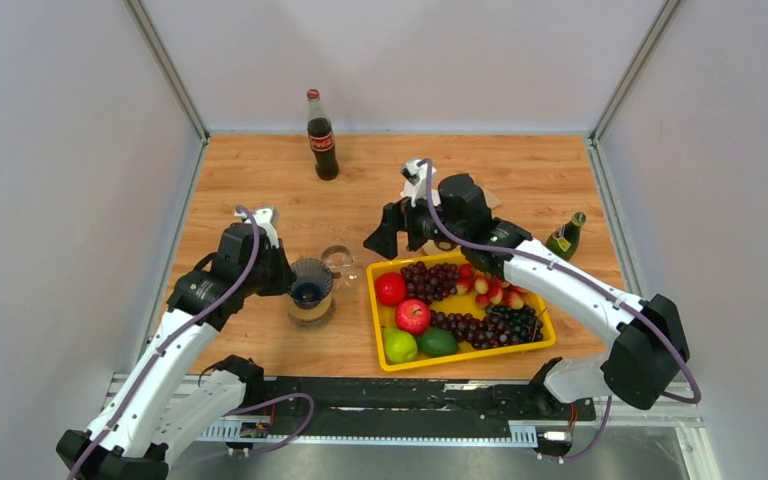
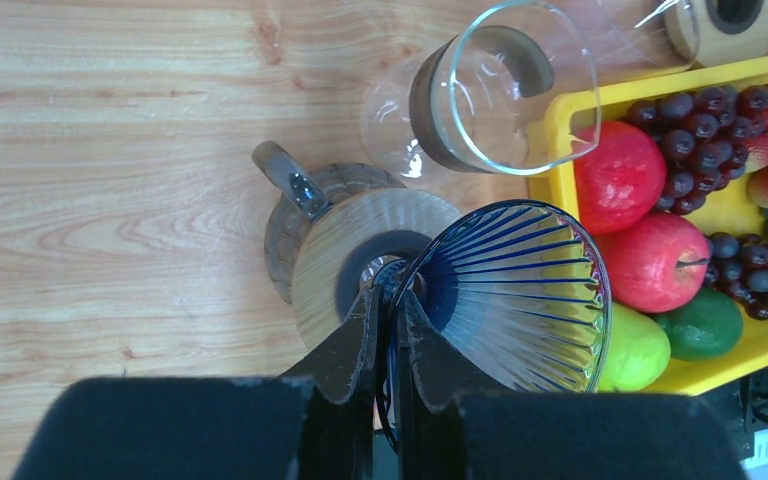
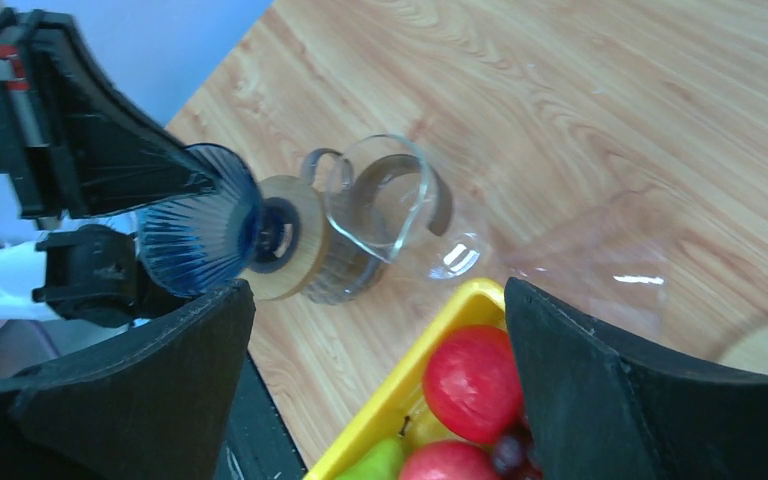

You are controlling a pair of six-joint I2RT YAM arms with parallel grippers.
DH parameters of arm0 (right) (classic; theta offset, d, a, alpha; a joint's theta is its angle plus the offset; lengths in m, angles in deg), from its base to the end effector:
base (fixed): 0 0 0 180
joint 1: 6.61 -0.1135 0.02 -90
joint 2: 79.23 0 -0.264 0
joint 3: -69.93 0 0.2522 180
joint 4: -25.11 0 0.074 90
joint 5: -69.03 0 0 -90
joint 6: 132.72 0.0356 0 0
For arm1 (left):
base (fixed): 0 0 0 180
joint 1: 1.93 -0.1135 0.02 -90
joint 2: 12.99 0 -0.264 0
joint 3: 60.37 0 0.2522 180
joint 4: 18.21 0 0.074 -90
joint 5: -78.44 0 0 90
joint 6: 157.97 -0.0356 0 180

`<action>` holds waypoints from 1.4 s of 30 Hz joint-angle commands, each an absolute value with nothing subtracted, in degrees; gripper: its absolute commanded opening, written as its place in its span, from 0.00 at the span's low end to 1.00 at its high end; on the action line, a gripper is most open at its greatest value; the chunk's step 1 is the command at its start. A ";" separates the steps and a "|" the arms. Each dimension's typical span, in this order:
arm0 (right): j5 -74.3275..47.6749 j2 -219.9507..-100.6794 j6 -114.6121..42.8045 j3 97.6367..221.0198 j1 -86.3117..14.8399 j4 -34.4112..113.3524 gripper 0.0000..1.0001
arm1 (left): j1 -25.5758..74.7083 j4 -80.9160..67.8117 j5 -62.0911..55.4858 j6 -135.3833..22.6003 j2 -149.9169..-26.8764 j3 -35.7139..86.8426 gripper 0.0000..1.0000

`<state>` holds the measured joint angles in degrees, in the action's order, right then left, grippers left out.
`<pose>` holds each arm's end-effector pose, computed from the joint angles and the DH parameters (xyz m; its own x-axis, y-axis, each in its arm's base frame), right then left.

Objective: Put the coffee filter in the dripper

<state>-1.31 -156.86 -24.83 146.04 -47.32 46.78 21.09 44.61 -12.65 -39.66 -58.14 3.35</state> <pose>0.2305 0.2141 0.3223 -0.5448 -0.0871 -0.8341 -0.7159 0.5663 0.4084 0.1396 -0.0586 0.3045 -0.7449 -0.1987 -0.6369 0.0286 0.9442 -0.3280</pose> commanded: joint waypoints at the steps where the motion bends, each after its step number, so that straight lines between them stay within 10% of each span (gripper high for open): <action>1: 1.58 -159.70 -25.55 150.79 -50.63 45.12 0.97 | 21.13 44.31 -13.82 -38.29 -57.44 2.02 0.00; 17: -3.57 -171.67 -30.76 160.36 -64.44 46.69 0.81 | 21.15 43.83 -14.49 -37.15 -56.71 -1.81 0.00; 28: -14.97 -177.20 -31.30 162.76 -68.11 48.63 0.78 | 21.14 45.68 -13.45 -36.17 -55.52 -1.01 0.26; 42: -13.03 -177.01 -30.94 162.98 -68.55 49.33 0.75 | 21.18 47.92 -14.57 -35.50 -55.08 2.02 0.33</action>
